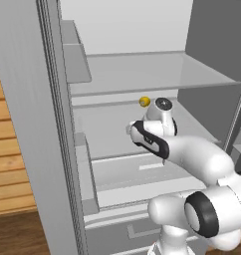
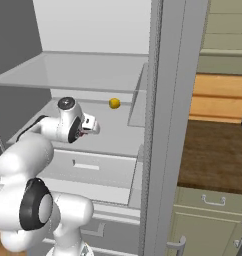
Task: Take the strawberry from the fridge and place it on top of the pancake, located on the dining counter.
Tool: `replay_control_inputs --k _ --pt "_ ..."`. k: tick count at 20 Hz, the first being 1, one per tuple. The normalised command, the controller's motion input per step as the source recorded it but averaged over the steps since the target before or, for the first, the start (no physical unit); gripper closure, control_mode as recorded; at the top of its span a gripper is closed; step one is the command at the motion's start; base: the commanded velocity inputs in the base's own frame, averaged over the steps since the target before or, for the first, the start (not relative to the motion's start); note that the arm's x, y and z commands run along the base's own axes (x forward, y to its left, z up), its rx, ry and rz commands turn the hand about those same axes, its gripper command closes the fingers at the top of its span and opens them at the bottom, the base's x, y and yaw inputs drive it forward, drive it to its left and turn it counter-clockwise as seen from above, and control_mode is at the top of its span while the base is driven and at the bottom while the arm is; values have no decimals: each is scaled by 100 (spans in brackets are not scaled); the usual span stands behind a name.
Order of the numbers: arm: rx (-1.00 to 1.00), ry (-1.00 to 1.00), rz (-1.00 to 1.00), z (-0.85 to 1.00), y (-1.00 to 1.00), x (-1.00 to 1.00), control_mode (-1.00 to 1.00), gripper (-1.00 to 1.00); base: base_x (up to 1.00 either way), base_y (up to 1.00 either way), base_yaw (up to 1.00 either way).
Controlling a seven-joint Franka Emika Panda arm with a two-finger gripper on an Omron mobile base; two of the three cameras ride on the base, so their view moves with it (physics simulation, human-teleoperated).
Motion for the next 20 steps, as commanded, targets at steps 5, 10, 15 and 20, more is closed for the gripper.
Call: replay_control_inputs --k 5,10,15,20 --pt "0 -9 4 0 0 -77 -100 100 0 0 0" --pt "0 -2 1 58 0 -100 -100 100 0 0 0" --pt "0 7 0 84 0 -100 -100 100 0 0 0" --pt "0 10 0 64 -1 -100 -100 100 0 0 0"
